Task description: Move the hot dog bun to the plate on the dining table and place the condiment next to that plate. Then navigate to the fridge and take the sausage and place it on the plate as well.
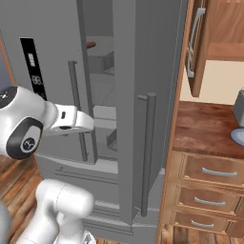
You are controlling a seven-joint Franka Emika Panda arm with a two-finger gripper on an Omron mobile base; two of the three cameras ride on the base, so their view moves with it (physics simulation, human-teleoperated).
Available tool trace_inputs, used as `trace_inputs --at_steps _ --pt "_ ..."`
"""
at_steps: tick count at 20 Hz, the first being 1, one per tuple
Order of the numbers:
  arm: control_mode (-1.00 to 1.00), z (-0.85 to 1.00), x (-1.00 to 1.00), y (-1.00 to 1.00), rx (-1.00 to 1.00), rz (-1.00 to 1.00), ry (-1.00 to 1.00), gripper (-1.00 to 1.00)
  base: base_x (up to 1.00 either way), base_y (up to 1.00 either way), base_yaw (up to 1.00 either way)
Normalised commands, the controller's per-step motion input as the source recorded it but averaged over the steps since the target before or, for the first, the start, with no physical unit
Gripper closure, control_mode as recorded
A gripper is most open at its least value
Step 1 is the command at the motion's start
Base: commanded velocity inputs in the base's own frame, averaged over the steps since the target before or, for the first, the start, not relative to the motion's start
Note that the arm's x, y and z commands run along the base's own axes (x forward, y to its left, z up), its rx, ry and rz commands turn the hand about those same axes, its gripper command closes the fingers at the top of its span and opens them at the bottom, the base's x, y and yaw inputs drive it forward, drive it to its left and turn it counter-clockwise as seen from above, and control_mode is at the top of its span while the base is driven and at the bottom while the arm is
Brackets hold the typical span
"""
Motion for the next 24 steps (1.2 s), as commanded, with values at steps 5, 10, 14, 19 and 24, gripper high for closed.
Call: trace_inputs --at_steps 5,10,14,19,24 --pt "-1.0 -0.56 0.73 0.07 0.0 -0.04 0.11 -1.0 0.0 0.0 0.0" --pt "-1.0 -0.54 0.94 0.0 0.0 -0.01 0.15 -1.0 0.0 0.0 0.0" --pt "-1.0 -0.43 0.63 -0.16 0.0 -0.02 0.13 -1.0 0.0 0.0 0.0" --pt "-1.0 -0.34 0.32 -0.49 0.0 -0.09 0.14 -1.0 0.0 0.0 0.0" --pt "-1.0 -0.3 0.08 -0.61 0.0 -0.09 0.09 -1.0 0.0 0.0 0.0"
